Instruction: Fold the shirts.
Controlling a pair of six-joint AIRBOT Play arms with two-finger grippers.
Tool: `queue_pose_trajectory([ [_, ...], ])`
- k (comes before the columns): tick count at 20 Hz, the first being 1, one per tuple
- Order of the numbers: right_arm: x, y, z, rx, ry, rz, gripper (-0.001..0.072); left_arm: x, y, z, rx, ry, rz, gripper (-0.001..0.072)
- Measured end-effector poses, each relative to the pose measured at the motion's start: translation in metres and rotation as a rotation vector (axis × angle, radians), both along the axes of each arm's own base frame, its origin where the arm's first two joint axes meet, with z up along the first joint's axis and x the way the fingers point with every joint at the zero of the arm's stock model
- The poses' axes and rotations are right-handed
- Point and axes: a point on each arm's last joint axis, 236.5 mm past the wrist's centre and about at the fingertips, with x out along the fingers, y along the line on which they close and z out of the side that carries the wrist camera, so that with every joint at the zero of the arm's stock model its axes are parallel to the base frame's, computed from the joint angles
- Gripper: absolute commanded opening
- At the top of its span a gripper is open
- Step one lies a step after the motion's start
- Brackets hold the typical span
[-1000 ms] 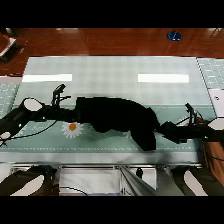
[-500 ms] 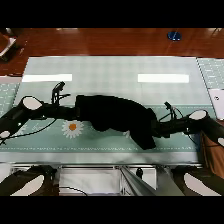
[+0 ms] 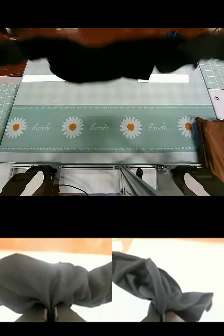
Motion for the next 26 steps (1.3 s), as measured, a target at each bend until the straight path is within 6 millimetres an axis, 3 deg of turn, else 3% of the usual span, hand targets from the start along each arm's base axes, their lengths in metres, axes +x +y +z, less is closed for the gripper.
queue_pose_trajectory([
  [2,-0.035,-0.004,0.069,-0.035,-0.173,-0.017,0.0029,-0.027,0.008,0.066,0.057,-0.155,0.036,0.0023],
  [4,-0.072,-0.012,0.111,-0.079,-0.296,-0.065,0.0029,-0.059,0.016,0.110,0.129,-0.266,0.092,0.0023],
  [7,-0.115,-0.037,0.133,-0.156,-0.374,-0.186,0.0029,-0.101,0.034,0.133,0.249,-0.322,0.205,0.0023],
  [10,-0.143,-0.060,0.121,-0.227,-0.332,-0.279,0.0029,-0.132,0.035,0.128,0.304,-0.319,0.232,0.0023],
  [12,-0.151,-0.070,0.088,-0.261,-0.212,-0.305,0.0029,-0.139,0.031,0.101,0.323,-0.251,0.196,0.0023],
  [14,-0.153,-0.074,0.043,-0.282,-0.064,-0.303,0.0029,-0.135,0.028,0.057,0.340,-0.131,0.153,0.0023],
  [19,-0.152,-0.067,-0.103,-0.250,0.302,-0.263,0.0029,-0.107,0.027,-0.075,0.328,0.185,0.101,0.0023],
  [23,-0.120,-0.067,-0.217,-0.200,0.505,-0.292,0.0028,-0.073,0.012,-0.168,0.243,0.348,0.053,0.0023],
  [26,-0.078,-0.077,-0.273,-0.195,0.571,-0.341,0.0029,-0.045,-0.005,-0.219,0.149,0.452,0.007,0.0024],
])
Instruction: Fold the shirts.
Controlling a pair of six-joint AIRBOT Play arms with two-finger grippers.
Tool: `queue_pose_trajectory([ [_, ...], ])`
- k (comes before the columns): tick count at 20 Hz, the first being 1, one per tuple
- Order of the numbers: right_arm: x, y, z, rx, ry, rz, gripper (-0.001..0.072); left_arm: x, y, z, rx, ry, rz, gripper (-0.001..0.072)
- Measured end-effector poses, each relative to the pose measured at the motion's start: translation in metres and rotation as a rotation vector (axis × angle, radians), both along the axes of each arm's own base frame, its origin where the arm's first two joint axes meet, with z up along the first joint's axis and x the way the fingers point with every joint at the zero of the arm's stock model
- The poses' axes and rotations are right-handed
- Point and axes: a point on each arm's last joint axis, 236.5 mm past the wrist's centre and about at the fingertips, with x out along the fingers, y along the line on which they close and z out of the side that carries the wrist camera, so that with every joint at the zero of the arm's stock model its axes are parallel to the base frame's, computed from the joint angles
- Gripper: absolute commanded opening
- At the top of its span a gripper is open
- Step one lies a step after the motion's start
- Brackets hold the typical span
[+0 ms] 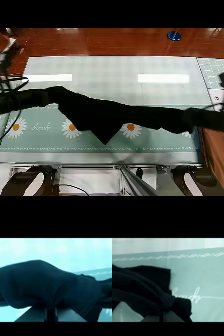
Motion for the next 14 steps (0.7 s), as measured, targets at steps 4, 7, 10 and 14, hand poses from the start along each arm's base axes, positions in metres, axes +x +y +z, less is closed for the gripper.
queue_pose_trajectory([
  [4,0.053,-0.006,-0.061,0.021,0.095,-0.062,0.0030,0.021,-0.016,-0.063,-0.120,0.179,0.022,0.0238],
  [7,0.086,-0.003,-0.085,0.076,0.138,-0.097,0.0625,0.028,-0.027,-0.088,-0.196,0.268,0.042,0.0705],
  [10,0.111,-0.008,-0.077,0.127,0.156,-0.117,0.0627,0.036,-0.018,-0.085,-0.222,0.289,0.061,0.0705],
  [14,0.111,-0.041,-0.036,0.105,0.110,-0.100,0.0627,0.034,0.030,-0.068,-0.208,0.291,0.122,0.0704],
])
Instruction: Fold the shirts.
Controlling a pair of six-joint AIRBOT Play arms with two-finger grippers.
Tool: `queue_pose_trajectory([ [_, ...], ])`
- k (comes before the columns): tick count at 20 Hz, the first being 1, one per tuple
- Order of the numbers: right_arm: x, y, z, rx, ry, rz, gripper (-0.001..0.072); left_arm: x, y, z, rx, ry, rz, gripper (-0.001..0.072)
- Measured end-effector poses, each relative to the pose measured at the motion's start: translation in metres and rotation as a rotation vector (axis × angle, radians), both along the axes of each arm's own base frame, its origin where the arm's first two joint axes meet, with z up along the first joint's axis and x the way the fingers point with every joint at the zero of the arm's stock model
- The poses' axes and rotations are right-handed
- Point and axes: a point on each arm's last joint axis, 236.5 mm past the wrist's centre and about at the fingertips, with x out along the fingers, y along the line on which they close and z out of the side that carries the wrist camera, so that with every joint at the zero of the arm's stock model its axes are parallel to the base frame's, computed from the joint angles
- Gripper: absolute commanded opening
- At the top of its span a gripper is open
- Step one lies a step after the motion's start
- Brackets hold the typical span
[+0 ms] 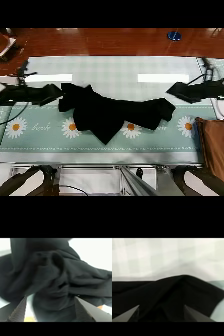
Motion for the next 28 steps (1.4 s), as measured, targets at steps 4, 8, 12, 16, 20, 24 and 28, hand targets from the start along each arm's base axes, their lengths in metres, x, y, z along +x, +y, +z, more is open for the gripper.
queue_pose_trajectory([
  [4,-0.043,-0.051,-0.003,-0.039,-0.005,-0.168,0.0626,-0.053,0.013,-0.027,-0.066,0.151,0.034,0.0702],
  [8,-0.093,-0.032,-0.045,0.068,0.034,-0.271,0.0625,-0.096,-0.025,-0.063,-0.234,0.272,0.039,0.0701],
  [12,-0.122,-0.012,-0.077,0.128,0.093,-0.282,0.0625,-0.116,-0.059,-0.085,-0.292,0.322,-0.003,0.0701],
  [16,-0.134,-0.002,-0.087,0.149,0.119,-0.258,0.0624,-0.124,-0.085,-0.104,-0.290,0.364,-0.048,0.0701],
  [20,-0.134,-0.003,-0.089,0.146,0.108,-0.264,0.0624,-0.112,-0.111,-0.113,-0.319,0.366,-0.046,0.0698],
  [24,-0.123,-0.013,-0.093,0.134,0.092,-0.300,0.0624,-0.080,-0.128,-0.117,-0.281,0.301,-0.053,0.0023],
  [28,-0.108,-0.020,-0.107,0.165,0.151,-0.323,0.0624,-0.052,-0.149,-0.096,-0.296,0.226,-0.109,0.0024],
])
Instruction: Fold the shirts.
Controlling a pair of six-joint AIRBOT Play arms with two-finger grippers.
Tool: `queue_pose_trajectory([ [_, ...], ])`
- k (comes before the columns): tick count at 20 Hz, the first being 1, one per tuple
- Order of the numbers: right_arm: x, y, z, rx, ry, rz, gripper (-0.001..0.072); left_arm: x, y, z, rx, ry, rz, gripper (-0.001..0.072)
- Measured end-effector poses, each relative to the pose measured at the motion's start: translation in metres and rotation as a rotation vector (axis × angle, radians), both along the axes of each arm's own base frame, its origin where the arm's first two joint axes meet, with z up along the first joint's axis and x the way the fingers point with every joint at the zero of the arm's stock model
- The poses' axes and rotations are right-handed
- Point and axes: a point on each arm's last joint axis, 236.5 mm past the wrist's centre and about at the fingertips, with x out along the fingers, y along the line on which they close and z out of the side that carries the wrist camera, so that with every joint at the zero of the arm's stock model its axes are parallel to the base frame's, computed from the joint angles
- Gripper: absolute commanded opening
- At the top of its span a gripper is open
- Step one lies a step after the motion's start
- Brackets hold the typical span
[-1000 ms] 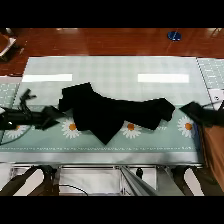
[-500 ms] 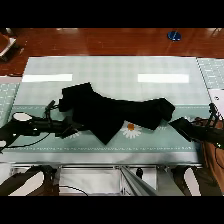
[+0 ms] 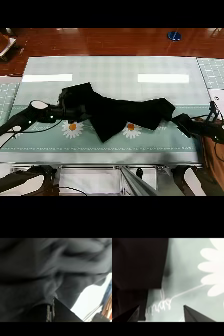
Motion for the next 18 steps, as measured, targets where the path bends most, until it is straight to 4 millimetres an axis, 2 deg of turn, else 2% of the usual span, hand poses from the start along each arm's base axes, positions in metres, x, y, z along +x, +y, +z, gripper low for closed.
queue_pose_trajectory([
  [4,0.028,0.001,-0.012,0.090,0.040,0.019,0.0624,0.012,-0.008,0.013,-0.014,-0.040,-0.026,0.0023],
  [7,0.048,0.014,-0.022,0.185,0.066,0.056,0.0613,0.013,-0.011,0.017,-0.021,-0.049,-0.035,0.0023],
  [8,0.054,0.021,-0.023,0.211,0.070,0.075,0.0503,0.014,-0.012,0.018,-0.024,-0.050,-0.035,0.0023],
  [9,0.061,0.027,-0.026,0.219,0.075,0.105,0.0305,0.014,-0.012,0.019,-0.025,-0.051,-0.037,0.0023],
  [10,0.070,0.030,-0.027,0.215,0.071,0.129,0.0030,0.016,-0.012,0.020,-0.024,-0.060,-0.039,0.0023],
  [12,0.098,0.039,-0.014,0.212,0.022,0.176,0.0029,0.031,-0.008,0.033,-0.026,-0.114,-0.038,0.0023],
  [14,0.128,0.050,0.018,0.204,-0.060,0.256,0.0028,0.062,0.000,0.069,-0.058,-0.207,-0.008,0.0023],
  [15,0.146,0.054,0.045,0.186,-0.121,0.308,0.0029,0.082,0.005,0.100,-0.090,-0.277,0.012,0.0023],
  [16,0.163,0.057,0.079,0.151,-0.193,0.361,0.0029,0.100,0.011,0.137,-0.120,-0.357,0.030,0.0023],
  [17,0.178,0.060,0.118,0.117,-0.268,0.403,0.0028,0.120,0.022,0.183,-0.144,-0.462,0.056,0.0023],
  [18,0.190,0.061,0.165,0.066,-0.359,0.443,0.0028,0.133,0.032,0.230,-0.163,-0.567,0.074,0.0023],
])
